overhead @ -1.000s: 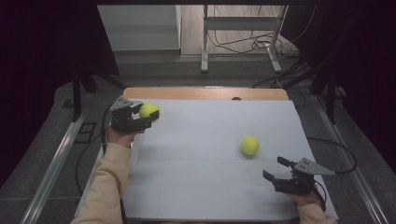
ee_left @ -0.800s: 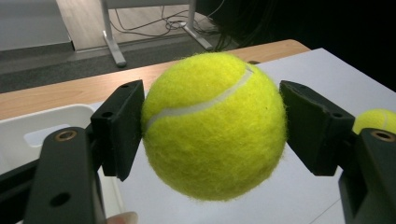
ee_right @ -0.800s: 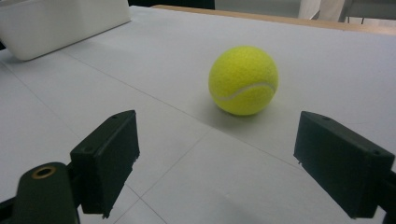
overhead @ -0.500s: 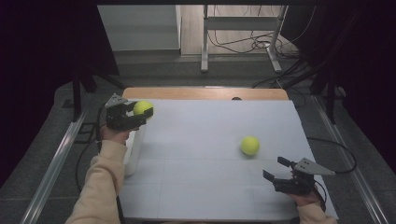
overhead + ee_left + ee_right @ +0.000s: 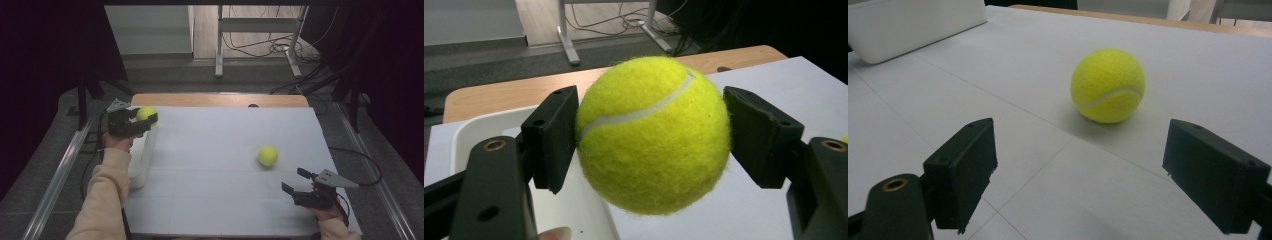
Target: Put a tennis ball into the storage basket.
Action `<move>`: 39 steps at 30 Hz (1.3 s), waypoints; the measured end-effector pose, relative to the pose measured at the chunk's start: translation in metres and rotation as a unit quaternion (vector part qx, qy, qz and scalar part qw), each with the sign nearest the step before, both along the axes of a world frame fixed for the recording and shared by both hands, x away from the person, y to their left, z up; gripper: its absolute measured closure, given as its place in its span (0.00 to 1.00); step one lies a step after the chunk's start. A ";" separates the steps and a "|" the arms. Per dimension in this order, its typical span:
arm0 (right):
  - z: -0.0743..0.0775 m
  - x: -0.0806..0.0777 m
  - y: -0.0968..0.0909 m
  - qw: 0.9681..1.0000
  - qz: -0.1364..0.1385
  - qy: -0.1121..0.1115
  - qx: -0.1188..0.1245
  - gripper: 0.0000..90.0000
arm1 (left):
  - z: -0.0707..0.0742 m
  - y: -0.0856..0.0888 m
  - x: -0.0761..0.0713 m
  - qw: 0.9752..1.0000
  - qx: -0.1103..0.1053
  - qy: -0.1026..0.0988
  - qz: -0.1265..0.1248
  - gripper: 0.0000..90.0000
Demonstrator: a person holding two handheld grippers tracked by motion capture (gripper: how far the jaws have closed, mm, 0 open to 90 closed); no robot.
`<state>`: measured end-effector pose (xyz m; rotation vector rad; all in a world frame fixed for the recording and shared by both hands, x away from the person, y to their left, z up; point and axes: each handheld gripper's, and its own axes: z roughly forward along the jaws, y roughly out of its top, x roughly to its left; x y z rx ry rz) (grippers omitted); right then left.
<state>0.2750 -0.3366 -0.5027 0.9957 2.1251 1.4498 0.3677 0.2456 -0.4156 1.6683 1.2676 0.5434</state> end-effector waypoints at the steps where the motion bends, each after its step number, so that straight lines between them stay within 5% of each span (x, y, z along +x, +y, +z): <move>1: 0.000 0.000 0.000 1.000 0.000 0.000 0.000 0.16 | 0.000 0.001 0.001 1.000 0.000 0.001 0.002 0.30; 39: 0.000 0.000 0.000 1.000 0.001 0.000 -0.002 0.16 | -0.023 0.025 0.036 0.996 0.031 0.056 0.067 0.30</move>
